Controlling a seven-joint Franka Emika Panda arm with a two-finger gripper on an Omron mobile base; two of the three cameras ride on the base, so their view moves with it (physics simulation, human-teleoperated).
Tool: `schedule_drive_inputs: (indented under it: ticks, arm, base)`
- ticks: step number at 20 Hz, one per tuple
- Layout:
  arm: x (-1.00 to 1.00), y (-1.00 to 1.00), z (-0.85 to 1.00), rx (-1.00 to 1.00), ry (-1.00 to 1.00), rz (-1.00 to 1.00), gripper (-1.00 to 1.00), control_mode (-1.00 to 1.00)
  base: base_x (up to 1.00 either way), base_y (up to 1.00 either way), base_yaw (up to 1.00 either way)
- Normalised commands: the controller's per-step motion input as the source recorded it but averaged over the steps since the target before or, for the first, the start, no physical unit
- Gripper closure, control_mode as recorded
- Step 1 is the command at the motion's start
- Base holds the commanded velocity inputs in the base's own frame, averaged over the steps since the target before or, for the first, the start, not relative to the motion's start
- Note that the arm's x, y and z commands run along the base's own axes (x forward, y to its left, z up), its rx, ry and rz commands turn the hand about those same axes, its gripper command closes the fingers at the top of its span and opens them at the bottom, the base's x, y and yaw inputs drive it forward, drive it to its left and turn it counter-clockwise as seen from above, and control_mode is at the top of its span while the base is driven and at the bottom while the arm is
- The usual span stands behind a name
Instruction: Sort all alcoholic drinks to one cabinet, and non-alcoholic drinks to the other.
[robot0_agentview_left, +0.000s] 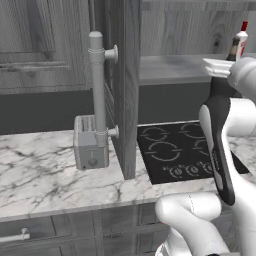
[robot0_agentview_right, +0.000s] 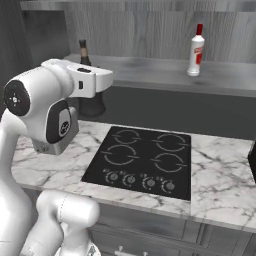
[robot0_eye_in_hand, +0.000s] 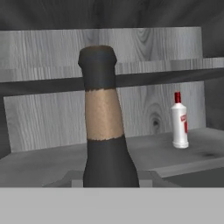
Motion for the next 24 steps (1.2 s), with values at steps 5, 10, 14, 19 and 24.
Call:
schedule_drive_inputs:
  ticks: [5, 10, 14, 19, 24]
  arm:
    - [0.19, 0.00, 0.03, 0.00, 0.00, 0.01, 1.00, -1.00]
    - [0.24, 0.00, 0.04, 0.00, 0.00, 0.01, 1.00, -1.00]
    - [0.25, 0.00, 0.02, 0.00, 0.00, 0.01, 1.00, -1.00]
    - [0.24, 0.00, 0.04, 0.00, 0.00, 0.01, 1.00, -1.00]
    - [0.24, 0.00, 0.04, 0.00, 0.00, 0.00, 1.00, -1.00]
  base:
    - [0.00, 0.00, 0.00]
    - [0.00, 0.00, 0.00]
    - [0.00, 0.00, 0.00]
    - [0.00, 0.00, 0.00]
    - [0.00, 0.00, 0.00]
